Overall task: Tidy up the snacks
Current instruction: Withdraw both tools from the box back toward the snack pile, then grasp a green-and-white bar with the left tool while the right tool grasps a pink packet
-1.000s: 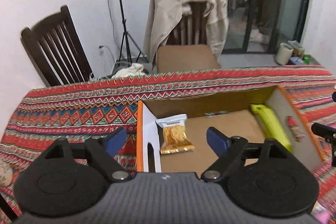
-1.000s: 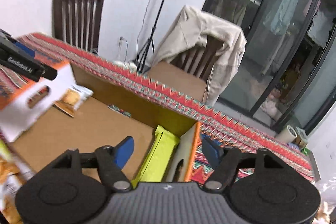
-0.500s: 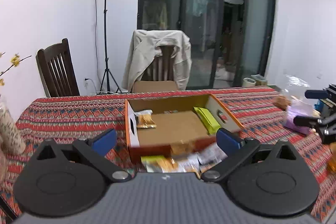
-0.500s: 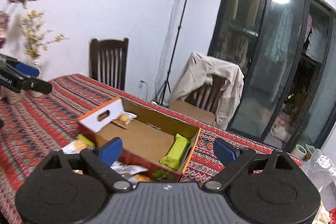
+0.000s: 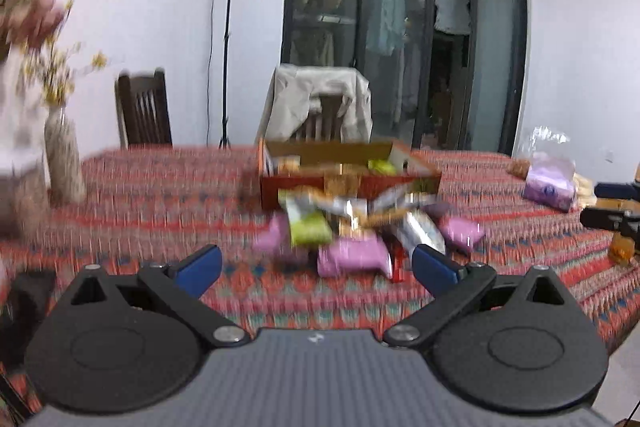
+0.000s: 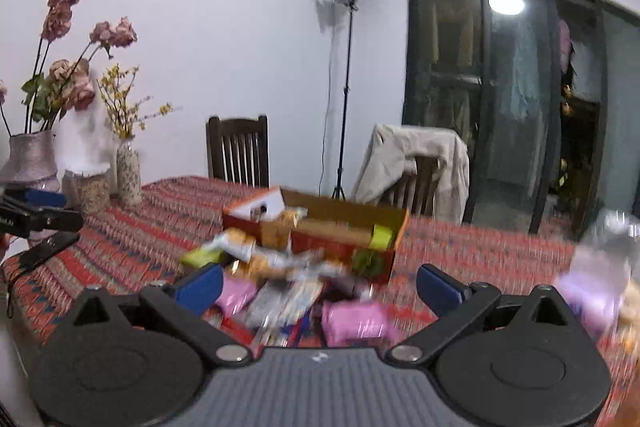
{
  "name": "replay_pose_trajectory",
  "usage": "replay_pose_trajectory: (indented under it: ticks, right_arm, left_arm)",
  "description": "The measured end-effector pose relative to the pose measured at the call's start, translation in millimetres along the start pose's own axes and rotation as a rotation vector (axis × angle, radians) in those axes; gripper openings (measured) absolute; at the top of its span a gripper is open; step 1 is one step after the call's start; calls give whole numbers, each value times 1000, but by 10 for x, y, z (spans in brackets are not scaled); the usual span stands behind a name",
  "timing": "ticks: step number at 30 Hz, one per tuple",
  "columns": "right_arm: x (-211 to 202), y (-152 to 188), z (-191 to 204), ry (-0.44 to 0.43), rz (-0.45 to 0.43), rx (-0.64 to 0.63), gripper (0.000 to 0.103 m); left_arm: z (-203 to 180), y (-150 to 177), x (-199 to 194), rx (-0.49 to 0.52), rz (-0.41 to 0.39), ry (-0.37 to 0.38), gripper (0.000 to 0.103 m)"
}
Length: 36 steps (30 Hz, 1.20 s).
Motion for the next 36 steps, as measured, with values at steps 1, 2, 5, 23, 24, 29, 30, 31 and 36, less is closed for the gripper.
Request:
replay_pose_trajectory:
  ticks: [1,2,5,23,24,29,30,31,36]
  right_arm:
    - [-12,155,-6,11,8,12,103]
    - [-12,298,-6,24,16,13,103]
    - [20,676,-37,71,38,55,103]
    - [704,921,-277,92,126,179,98]
    - [804,905,-307,92,149,192,91]
    - [1289,802,-476,62,218,303,80]
    - [1380,772,-520,56,220,331,80]
    - [1467,740,-558,51,223,357,80]
    - [2007,626,-775,84,273,464,81]
  left_arm:
    - [-7,115,33,-25,19,-4,103]
    - [5,217,69,-47,39,-3,103]
    - [42,507,215,-107,127,27,103]
    - [227,469,996,-147,238,38,103]
    - [226,419,1069,-135,234,36,103]
    - [209,96,1483,-85,196,30,100]
    - [197,25,1569,-68,189,34,98]
    - [180,-32,1648,-49,186,36,97]
    - [146,-219,2079,47,175,1,89]
Point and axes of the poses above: each gripper's, at about its wrist camera, not at the fingertips, and x roughly the way its jaws point, z to its left, y to its underside, the point moved 7 cm from there along x, roughly the way its jaws point, and after that the axes turned 12 degrees about x, right-handed, at the moved point
